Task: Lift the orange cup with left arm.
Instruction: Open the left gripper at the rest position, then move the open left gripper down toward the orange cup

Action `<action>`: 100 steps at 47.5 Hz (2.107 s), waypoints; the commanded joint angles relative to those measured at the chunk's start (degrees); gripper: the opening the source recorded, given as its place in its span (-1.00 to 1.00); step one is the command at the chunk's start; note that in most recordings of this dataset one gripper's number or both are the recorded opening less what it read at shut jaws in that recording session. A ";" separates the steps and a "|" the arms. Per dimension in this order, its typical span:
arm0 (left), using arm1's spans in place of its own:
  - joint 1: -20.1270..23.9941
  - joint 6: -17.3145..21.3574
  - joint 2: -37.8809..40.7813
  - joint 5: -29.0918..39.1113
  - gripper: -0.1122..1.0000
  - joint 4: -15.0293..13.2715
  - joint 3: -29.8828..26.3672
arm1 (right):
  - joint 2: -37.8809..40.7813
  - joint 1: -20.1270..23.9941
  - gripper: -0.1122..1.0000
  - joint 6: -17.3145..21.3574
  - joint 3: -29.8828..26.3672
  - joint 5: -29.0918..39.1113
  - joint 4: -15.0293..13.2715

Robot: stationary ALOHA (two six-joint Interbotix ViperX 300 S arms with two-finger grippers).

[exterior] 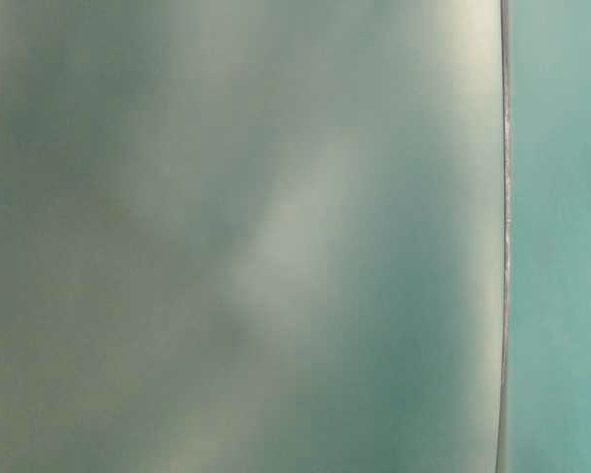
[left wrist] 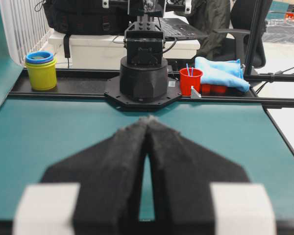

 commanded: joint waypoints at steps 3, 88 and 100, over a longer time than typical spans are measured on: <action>0.09 0.26 -0.18 5.63 -0.75 0.70 -0.97 | 0.62 0.00 -0.80 0.00 -1.67 1.58 0.09; -16.00 -6.42 34.98 14.85 0.74 0.62 -8.17 | 2.37 0.00 -0.80 0.00 -4.83 10.28 0.00; -17.58 -7.21 42.10 14.94 0.74 0.62 -10.63 | 2.55 0.09 -0.80 0.00 -4.83 10.11 0.00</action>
